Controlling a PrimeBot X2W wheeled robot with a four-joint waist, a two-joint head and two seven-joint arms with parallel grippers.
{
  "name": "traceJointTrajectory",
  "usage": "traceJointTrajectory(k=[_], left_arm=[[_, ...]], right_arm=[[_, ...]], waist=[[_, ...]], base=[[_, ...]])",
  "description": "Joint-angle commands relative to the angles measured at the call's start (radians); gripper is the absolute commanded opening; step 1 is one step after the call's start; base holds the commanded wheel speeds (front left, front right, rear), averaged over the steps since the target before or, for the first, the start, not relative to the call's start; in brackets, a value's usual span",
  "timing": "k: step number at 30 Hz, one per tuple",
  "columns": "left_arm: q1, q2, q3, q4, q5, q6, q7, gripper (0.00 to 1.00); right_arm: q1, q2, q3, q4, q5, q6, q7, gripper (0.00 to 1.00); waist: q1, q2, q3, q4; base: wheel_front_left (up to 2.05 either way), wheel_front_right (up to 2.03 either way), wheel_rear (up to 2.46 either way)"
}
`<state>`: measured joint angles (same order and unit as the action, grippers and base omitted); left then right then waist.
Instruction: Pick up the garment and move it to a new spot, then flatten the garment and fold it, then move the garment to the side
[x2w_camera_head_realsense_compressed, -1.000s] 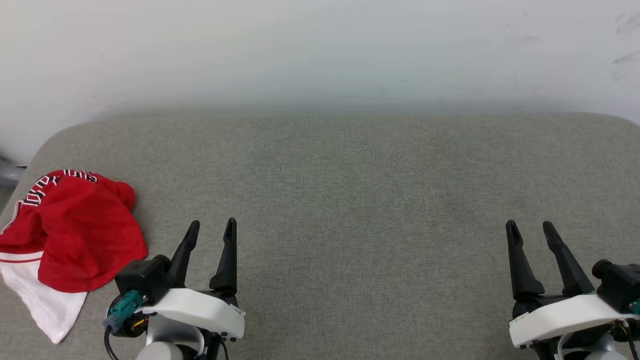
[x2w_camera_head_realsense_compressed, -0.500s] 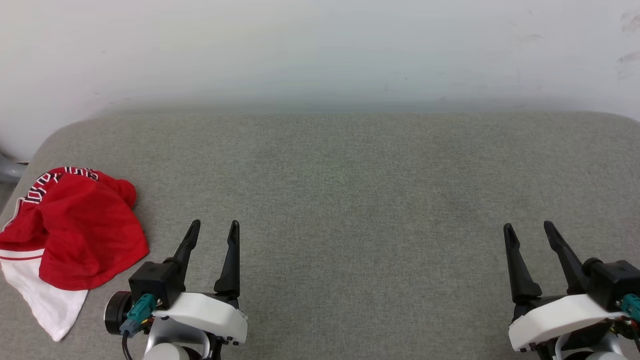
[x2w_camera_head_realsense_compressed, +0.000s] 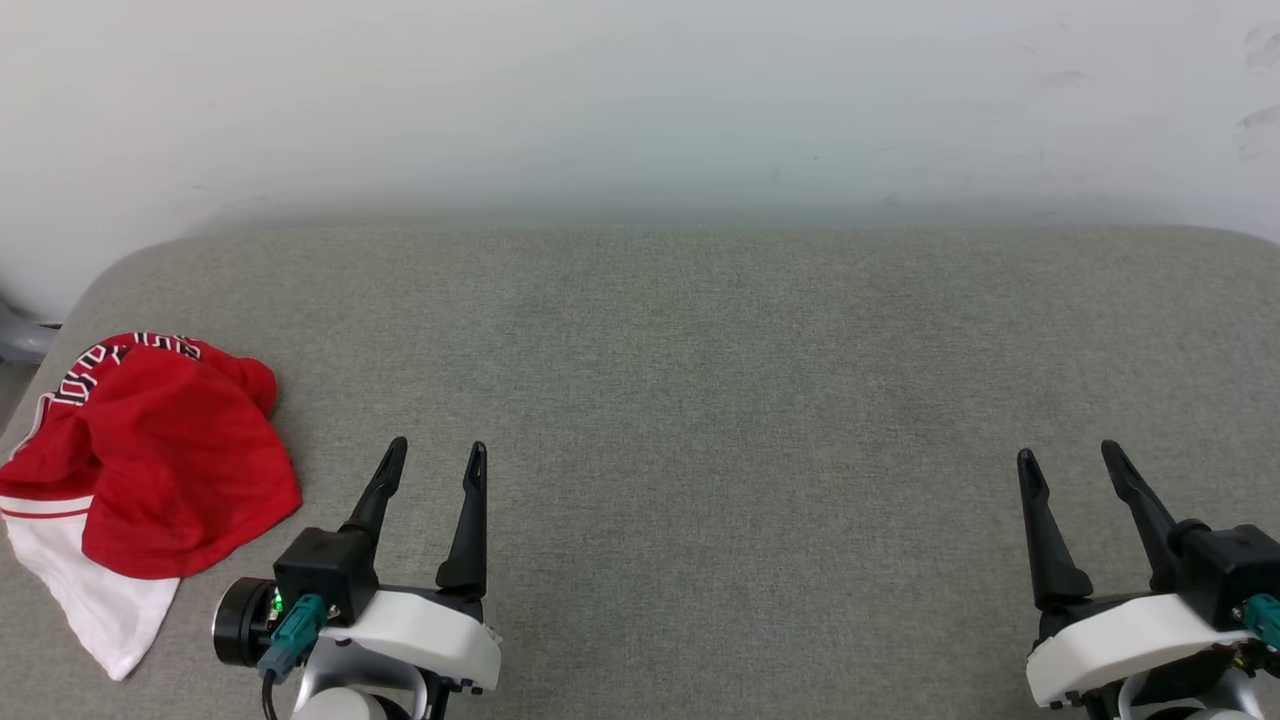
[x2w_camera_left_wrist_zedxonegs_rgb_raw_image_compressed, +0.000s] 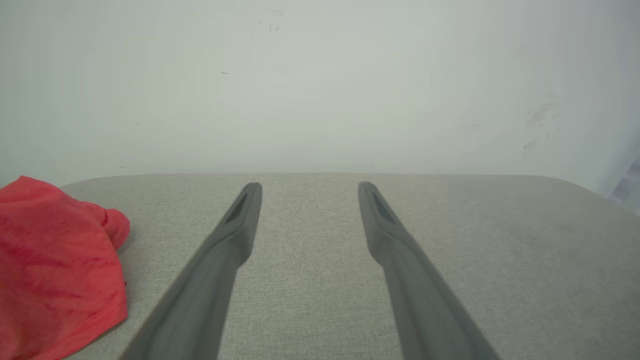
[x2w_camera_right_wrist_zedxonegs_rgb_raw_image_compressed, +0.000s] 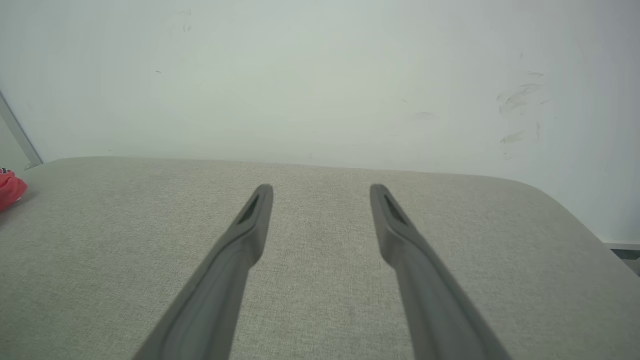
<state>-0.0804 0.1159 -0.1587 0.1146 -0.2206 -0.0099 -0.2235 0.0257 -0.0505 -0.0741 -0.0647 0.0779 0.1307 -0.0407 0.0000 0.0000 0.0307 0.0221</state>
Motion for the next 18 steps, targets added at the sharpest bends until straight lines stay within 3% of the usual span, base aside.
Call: traceJointTrajectory(k=[1, 18], left_arm=[[0.004, -0.006, 0.006, 0.000, 0.023, -0.009, -0.010, 1.00], [0.007, -0.044, 0.056, 0.023, 0.107, -0.059, -0.039, 1.00]], right_arm=[[0.009, 0.000, -0.004, -0.012, -0.018, 0.000, -0.005, 1.00], [0.023, 0.000, -0.018, -0.022, -0.057, 0.000, -0.031, 1.00]], waist=[[0.0000, 0.0000, 0.000, 0.001], [0.0000, 0.0000, -0.003, 0.037]], base=[[0.00, 0.00, 0.00], [0.00, 0.00, 0.00]])
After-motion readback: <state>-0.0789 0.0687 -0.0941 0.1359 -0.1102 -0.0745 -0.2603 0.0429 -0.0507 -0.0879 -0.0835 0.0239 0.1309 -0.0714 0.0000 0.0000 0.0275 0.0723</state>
